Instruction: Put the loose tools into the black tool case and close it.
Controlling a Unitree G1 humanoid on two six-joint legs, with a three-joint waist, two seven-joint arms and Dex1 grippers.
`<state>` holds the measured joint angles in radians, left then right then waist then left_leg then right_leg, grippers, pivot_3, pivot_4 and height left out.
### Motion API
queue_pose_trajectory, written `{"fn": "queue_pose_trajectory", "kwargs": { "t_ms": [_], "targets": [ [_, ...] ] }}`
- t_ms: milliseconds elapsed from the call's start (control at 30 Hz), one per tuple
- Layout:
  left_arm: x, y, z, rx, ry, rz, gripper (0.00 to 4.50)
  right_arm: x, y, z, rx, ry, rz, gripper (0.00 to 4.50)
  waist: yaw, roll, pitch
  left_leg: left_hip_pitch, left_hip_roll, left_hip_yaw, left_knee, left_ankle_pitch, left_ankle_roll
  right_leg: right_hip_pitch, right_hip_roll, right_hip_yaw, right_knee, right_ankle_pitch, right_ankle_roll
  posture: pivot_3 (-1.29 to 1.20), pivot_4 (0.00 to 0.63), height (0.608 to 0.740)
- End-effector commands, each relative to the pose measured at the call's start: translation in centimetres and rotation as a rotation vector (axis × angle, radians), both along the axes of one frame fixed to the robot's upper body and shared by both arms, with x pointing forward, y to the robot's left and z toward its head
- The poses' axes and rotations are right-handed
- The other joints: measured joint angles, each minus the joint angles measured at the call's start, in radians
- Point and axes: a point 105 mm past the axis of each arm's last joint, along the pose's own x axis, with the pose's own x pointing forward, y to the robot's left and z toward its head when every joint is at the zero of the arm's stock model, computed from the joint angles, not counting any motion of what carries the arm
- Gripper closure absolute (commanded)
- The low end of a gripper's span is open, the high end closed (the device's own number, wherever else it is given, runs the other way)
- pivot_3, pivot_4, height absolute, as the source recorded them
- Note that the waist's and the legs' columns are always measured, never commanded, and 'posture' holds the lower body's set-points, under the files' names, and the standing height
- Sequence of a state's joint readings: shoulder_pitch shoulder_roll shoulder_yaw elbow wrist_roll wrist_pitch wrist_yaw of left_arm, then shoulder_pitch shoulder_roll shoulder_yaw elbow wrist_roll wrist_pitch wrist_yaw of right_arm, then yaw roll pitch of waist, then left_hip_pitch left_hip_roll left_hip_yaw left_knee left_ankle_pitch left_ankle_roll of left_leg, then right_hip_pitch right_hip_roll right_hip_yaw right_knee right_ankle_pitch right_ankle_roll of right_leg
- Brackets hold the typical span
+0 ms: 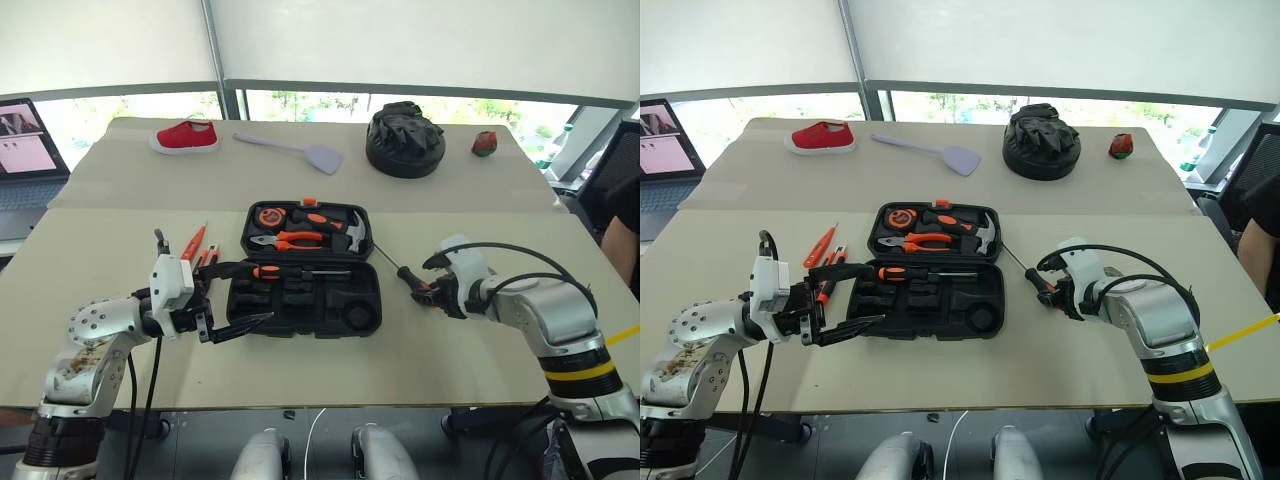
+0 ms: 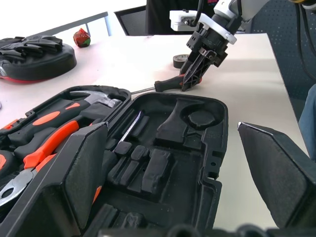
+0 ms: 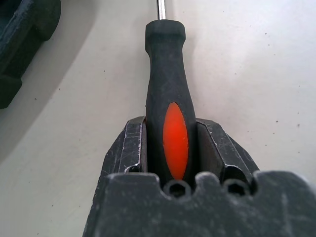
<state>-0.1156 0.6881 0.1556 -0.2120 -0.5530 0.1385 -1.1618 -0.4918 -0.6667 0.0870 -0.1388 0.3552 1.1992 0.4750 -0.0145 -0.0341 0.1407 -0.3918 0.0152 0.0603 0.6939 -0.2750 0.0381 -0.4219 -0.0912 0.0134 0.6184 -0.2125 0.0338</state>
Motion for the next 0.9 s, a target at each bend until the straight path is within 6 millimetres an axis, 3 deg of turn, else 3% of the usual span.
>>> {"fn": "queue_pose_trajectory", "kwargs": {
  "t_ms": [33,167,267,333,400,500,667,900],
  "targets": [
    [0.2,0.7,1.8,-0.073,-0.047,0.058,0.00,1.1,-2.4,3.6,-0.050,-0.175,-0.065,3.46,0.001,0.001,0.001,0.000,0.000,0.000,0.000,0.000,0.000,0.000,0.000,0.000,0.000,0.000,0.000,0.00,0.150,0.740],
    [-0.1,1.2,2.2,-0.161,-0.034,0.114,0.00,1.7,-1.6,6.8,-0.060,-0.316,-0.028,3.46,0.003,0.003,0.002,-0.004,0.000,0.000,0.000,0.000,0.000,-0.003,0.000,0.000,-0.001,0.000,0.001,0.00,0.150,0.740],
    [-0.2,1.4,2.2,-0.178,-0.023,0.144,0.00,2.0,1.0,8.6,-0.065,-0.443,0.130,3.46,-0.001,0.003,0.002,-0.005,0.000,-0.001,0.000,0.000,0.000,-0.004,0.000,-0.001,-0.002,0.000,0.001,0.00,0.150,0.740],
    [-0.3,2.0,1.9,-0.159,-0.027,0.174,0.00,1.0,5.3,9.9,-0.052,-0.548,0.432,3.46,-0.002,0.003,0.002,-0.005,0.000,-0.001,0.000,0.000,0.000,-0.004,0.000,-0.001,-0.002,0.000,0.001,0.00,0.150,0.740],
    [-0.7,3.1,0.8,-0.078,-0.029,0.203,0.00,-0.4,9.1,9.7,-0.099,-0.581,0.752,3.46,-0.008,0.004,0.002,-0.005,0.000,0.000,-0.001,0.000,0.000,-0.004,0.001,-0.001,-0.002,0.000,0.001,0.00,0.150,0.740],
    [-1.3,4.3,-0.6,-0.001,-0.012,0.237,0.00,0.1,11.2,8.2,-0.157,-0.507,0.884,3.46,-0.018,0.005,0.003,-0.003,0.001,-0.001,-0.002,0.000,0.000,-0.003,0.002,-0.001,-0.003,0.000,0.000,0.00,0.150,0.740],
    [-2.2,4.7,-1.2,0.013,0.001,0.259,0.00,-0.2,12.0,5.8,-0.306,-0.373,1.028,3.46,0.007,0.004,0.003,-0.005,0.000,-0.001,0.000,0.000,0.000,-0.003,-0.002,-0.004,-0.004,0.000,0.000,0.00,0.150,0.740],
    [-2.4,4.8,-1.3,0.032,-0.012,0.278,0.00,1.0,10.6,4.8,-0.398,-0.322,0.980,3.46,0.009,0.005,0.003,-0.007,-0.001,-0.001,0.000,0.000,0.000,-0.005,-0.003,-0.005,-0.005,0.002,0.000,0.00,0.150,0.740]
  ]
}}
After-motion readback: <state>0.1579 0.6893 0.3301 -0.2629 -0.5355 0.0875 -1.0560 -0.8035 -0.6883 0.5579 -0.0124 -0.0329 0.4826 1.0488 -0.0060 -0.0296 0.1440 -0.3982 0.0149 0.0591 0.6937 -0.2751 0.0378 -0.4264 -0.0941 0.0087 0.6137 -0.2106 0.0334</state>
